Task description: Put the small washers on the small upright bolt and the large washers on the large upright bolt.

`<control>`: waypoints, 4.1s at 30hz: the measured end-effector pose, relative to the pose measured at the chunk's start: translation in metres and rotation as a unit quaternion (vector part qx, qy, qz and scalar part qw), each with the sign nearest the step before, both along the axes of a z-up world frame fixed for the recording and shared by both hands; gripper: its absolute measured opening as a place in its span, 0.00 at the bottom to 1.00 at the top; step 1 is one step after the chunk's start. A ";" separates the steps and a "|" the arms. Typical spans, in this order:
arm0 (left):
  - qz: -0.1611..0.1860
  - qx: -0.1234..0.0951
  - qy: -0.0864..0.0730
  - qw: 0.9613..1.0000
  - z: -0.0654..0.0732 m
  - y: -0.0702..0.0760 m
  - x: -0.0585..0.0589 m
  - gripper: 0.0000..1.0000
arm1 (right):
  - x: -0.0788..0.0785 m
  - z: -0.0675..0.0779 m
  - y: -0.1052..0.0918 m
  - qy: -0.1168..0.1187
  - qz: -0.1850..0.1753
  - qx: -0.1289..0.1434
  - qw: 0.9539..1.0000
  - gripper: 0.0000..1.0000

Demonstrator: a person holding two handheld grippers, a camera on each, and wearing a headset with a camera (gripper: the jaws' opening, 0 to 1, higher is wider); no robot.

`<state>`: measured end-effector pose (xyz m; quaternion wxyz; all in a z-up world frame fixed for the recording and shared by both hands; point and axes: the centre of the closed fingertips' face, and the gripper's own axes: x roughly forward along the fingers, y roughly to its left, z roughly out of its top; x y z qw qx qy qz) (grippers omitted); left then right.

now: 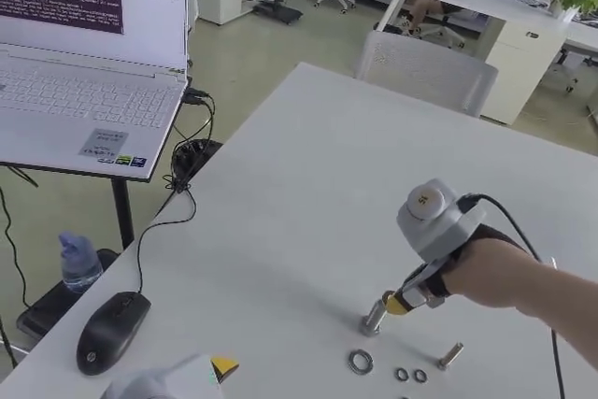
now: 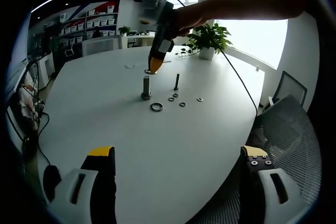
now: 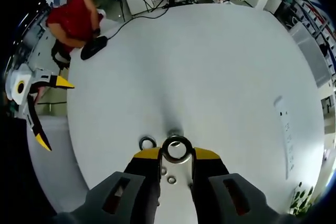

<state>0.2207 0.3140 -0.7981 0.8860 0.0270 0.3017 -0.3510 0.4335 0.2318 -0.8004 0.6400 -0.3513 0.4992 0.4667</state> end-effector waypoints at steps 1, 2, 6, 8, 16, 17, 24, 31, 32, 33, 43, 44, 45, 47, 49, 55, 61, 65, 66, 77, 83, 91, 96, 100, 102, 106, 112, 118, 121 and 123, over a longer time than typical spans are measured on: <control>0.001 0.000 0.000 1.000 0.000 0.000 0.000 0.99 | 0.000 -0.001 0.001 0.000 0.002 -0.001 1.000 0.22; 0.000 0.000 0.000 1.000 0.000 0.000 0.001 0.99 | 0.000 -0.001 0.002 0.000 0.004 -0.002 1.000 0.22; -0.004 0.002 -0.002 1.000 0.001 -0.001 0.001 0.98 | 0.001 -0.003 0.006 -0.001 0.009 -0.004 1.000 0.22; -0.005 0.005 0.000 1.000 -0.001 -0.001 0.002 0.97 | 0.001 -0.005 0.007 -0.001 0.011 -0.006 1.000 0.22; -0.001 0.002 -0.002 1.000 0.001 0.004 0.002 0.95 | 0.005 -0.013 0.009 -0.001 0.016 -0.018 1.000 0.22; 0.000 0.001 -0.002 1.000 0.001 0.004 0.002 0.95 | 0.004 -0.015 0.009 0.002 0.014 -0.020 1.000 0.22; 0.001 -0.003 0.000 1.000 0.001 0.005 0.002 0.93 | 0.001 -0.021 0.010 0.003 0.017 -0.025 1.000 0.22; 0.004 -0.007 -0.005 1.000 0.003 0.007 0.002 0.92 | 0.000 -0.028 0.010 0.001 0.020 -0.031 0.999 0.22; 0.004 -0.007 -0.006 1.000 0.003 0.007 0.002 0.92 | 0.000 -0.029 0.010 0.001 0.019 -0.031 0.999 0.22; 0.004 -0.006 -0.007 1.000 0.004 0.007 0.002 0.92 | -0.001 -0.030 0.009 0.001 0.019 -0.031 0.999 0.22; 0.004 -0.007 -0.007 1.000 0.003 0.005 0.003 0.91 | -0.001 -0.037 0.009 0.000 0.022 -0.033 0.999 0.22; 0.003 -0.006 -0.007 1.000 0.002 0.005 0.003 0.91 | -0.001 -0.038 0.009 0.000 0.023 -0.035 0.999 0.22; 0.003 -0.007 -0.006 1.000 0.002 0.005 0.004 0.91 | -0.001 -0.040 0.008 0.000 0.025 -0.037 0.999 0.22; 0.004 -0.009 -0.006 1.000 0.002 0.004 0.004 0.91 | -0.001 -0.041 0.008 0.000 0.024 -0.036 0.999 0.22; 0.002 -0.008 -0.004 1.000 0.001 0.004 0.004 0.90 | -0.001 -0.043 0.008 -0.001 0.026 -0.037 0.999 0.22; 0.002 -0.011 -0.003 1.000 0.000 0.003 0.004 0.90 | 0.000 -0.053 0.007 0.001 0.020 -0.035 0.999 0.22; 0.003 -0.011 0.004 1.000 -0.003 0.004 0.002 0.89 | -0.002 -0.060 0.008 0.000 0.020 -0.035 0.999 0.22; 0.004 -0.013 0.007 1.000 -0.005 0.005 0.002 0.89 | -0.001 -0.059 0.008 0.001 0.018 -0.034 0.999 0.22; 0.004 -0.012 0.008 1.000 -0.005 0.005 0.001 0.89 | 0.000 -0.059 0.008 0.001 0.018 -0.033 0.999 0.22; 0.002 -0.014 0.007 1.000 -0.005 0.003 0.003 0.88 | 0.000 -0.062 0.006 0.001 0.025 -0.044 0.999 0.22; 0.000 -0.015 0.011 1.000 -0.006 0.002 0.001 0.88 | 0.004 -0.065 0.007 -0.008 0.030 -0.044 0.999 0.22; 0.002 -0.017 0.009 1.000 -0.006 0.006 0.001 0.87 | 0.004 -0.068 0.007 -0.005 0.027 -0.046 0.999 0.22; 0.001 -0.017 0.010 1.000 -0.007 0.006 0.001 0.87 | 0.004 -0.068 0.007 -0.003 0.024 -0.048 0.999 0.22; -0.001 -0.016 0.009 1.000 -0.006 0.005 0.001 0.86 | 0.004 -0.069 0.007 -0.001 0.022 -0.048 0.999 0.22; -0.002 -0.016 0.009 1.000 -0.005 0.004 0.000 0.86 | 0.004 -0.069 0.007 -0.001 0.020 -0.048 0.999 0.22; -0.002 -0.017 0.010 1.000 -0.006 0.005 0.000 0.85 | 0.004 -0.070 0.007 -0.003 0.021 -0.048 0.999 0.23; -0.004 -0.017 0.010 1.000 -0.003 0.003 -0.002 0.85 | 0.003 -0.070 0.008 -0.002 0.022 -0.048 0.999 0.23; -0.002 -0.015 0.004 1.000 0.002 0.004 -0.002 0.85 | 0.002 -0.069 0.008 0.002 0.018 -0.045 0.999 0.24; -0.004 -0.014 0.004 1.000 0.002 0.004 -0.003 0.85 | 0.001 -0.069 0.008 0.000 0.024 -0.044 0.999 0.24; -0.004 -0.013 0.003 1.000 0.001 0.004 -0.003 0.85 | -0.001 -0.070 0.007 0.003 0.028 -0.049 0.998 0.27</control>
